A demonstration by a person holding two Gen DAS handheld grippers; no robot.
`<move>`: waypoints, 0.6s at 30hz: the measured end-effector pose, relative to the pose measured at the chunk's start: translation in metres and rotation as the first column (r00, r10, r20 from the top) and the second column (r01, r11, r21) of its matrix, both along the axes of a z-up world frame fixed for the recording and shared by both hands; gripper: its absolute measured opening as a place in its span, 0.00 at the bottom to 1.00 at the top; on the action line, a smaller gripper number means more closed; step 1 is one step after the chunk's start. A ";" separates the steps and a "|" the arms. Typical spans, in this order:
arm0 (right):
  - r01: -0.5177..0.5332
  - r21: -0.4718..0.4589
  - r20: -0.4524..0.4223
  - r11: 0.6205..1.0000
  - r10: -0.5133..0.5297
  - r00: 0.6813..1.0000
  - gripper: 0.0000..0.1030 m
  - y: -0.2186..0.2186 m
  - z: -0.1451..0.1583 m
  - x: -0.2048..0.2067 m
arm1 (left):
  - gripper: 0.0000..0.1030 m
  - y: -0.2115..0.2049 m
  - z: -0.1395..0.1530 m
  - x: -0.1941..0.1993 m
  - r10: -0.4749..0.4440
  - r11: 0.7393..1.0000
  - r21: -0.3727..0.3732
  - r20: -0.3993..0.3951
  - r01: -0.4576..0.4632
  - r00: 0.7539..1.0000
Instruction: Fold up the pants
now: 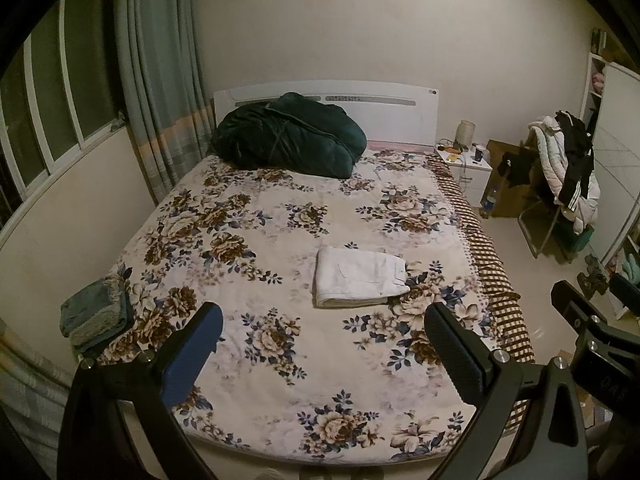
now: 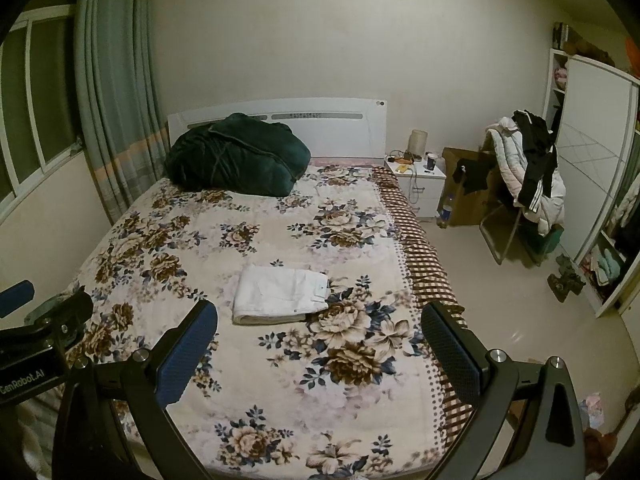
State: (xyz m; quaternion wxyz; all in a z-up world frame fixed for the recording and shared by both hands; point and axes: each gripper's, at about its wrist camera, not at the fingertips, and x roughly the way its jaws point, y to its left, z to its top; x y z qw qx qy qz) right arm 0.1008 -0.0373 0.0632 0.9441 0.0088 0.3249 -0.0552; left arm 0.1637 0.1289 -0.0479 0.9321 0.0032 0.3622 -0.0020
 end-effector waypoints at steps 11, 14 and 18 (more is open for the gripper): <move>-0.003 0.011 0.004 1.000 0.003 1.000 1.00 -0.002 0.001 -0.001 | 1.00 0.000 0.001 -0.003 0.005 1.000 0.003 0.004 -0.005 1.000; -0.004 0.009 0.003 1.000 0.004 1.000 1.00 -0.002 -0.001 -0.001 | 1.00 0.000 0.001 -0.003 0.005 1.000 0.001 0.004 -0.005 1.000; -0.005 0.011 0.002 1.000 0.005 1.000 1.00 -0.002 0.000 0.000 | 1.00 -0.001 0.002 -0.003 0.007 1.000 0.003 0.007 -0.007 1.000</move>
